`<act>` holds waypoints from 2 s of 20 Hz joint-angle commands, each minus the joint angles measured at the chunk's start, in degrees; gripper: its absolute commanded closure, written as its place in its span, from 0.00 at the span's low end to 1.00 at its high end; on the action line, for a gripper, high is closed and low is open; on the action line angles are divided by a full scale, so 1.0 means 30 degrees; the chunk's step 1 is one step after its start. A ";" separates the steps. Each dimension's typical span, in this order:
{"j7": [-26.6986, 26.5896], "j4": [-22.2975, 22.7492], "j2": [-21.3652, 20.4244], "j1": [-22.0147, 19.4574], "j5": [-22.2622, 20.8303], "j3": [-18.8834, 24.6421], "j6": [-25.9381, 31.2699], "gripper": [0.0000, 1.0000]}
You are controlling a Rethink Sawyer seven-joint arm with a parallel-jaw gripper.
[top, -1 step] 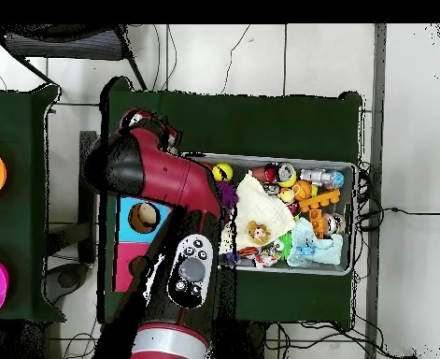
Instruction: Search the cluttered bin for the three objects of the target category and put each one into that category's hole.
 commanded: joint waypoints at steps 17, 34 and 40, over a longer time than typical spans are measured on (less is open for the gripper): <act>0.1621 -0.0607 0.1890 -0.1203 -0.0515 0.2441 0.7418 1.00; 0.1721 0.0944 0.1226 -0.1952 -0.0145 0.4247 0.8585 1.00; 0.1837 0.0905 0.0976 -0.1926 -0.0307 0.4245 0.8894 1.00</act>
